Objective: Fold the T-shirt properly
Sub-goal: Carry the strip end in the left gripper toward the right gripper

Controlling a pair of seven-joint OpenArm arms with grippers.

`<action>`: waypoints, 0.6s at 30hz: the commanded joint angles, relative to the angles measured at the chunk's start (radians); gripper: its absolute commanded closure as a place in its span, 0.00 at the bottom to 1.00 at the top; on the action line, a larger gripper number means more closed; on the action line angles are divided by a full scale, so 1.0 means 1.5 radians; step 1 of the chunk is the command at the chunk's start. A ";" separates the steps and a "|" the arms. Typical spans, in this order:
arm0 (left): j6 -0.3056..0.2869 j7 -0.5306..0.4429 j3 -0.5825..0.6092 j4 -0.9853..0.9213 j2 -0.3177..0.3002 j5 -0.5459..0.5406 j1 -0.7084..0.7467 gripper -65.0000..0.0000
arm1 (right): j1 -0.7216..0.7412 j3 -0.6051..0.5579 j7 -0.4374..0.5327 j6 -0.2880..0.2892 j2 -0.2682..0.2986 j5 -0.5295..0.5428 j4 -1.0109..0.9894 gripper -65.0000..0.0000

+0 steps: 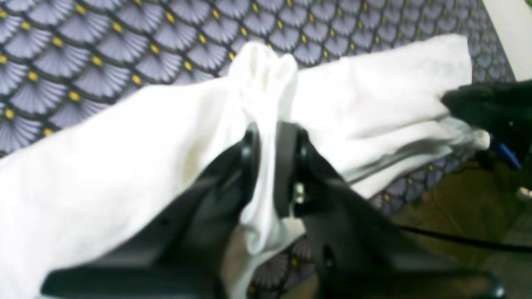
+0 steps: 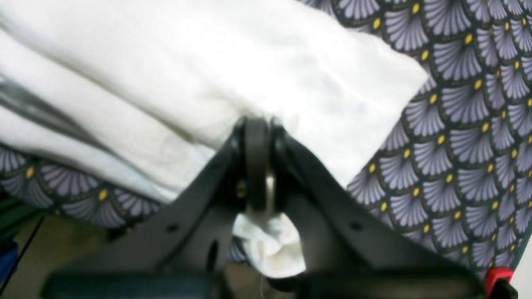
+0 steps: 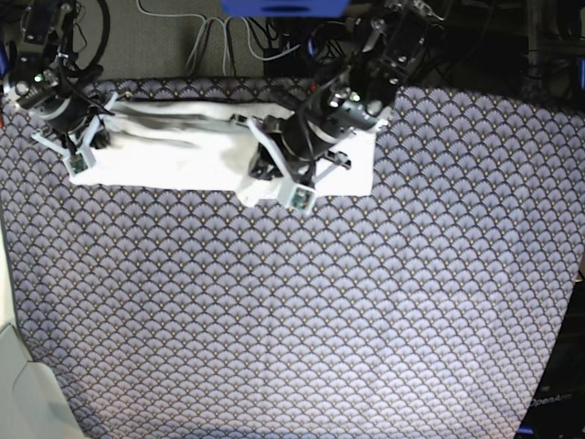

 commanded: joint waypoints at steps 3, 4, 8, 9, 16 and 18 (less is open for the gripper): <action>-0.006 -0.017 0.003 0.004 0.017 -0.011 -0.014 0.99 | -0.001 0.003 0.009 -0.003 0.008 0.003 0.010 1.00; -0.006 -0.019 0.003 0.004 0.018 -0.011 -0.015 0.98 | -0.001 0.003 0.009 -0.003 0.008 0.003 0.010 1.00; -0.006 -0.016 0.003 0.004 0.036 -0.009 -0.015 0.84 | -0.001 0.003 0.009 -0.003 0.008 0.003 0.010 1.00; -0.006 -0.016 0.003 0.004 0.036 -0.011 -0.015 0.79 | -0.001 0.003 0.009 -0.003 0.008 0.003 0.010 1.00; -0.012 -0.015 0.027 0.012 0.031 -0.012 -0.012 0.65 | -0.001 0.003 0.008 -0.003 0.009 0.003 0.010 1.00; -0.009 -0.015 0.054 0.022 0.025 -0.012 -0.014 0.65 | -0.001 0.003 0.008 -0.003 0.009 0.003 0.010 1.00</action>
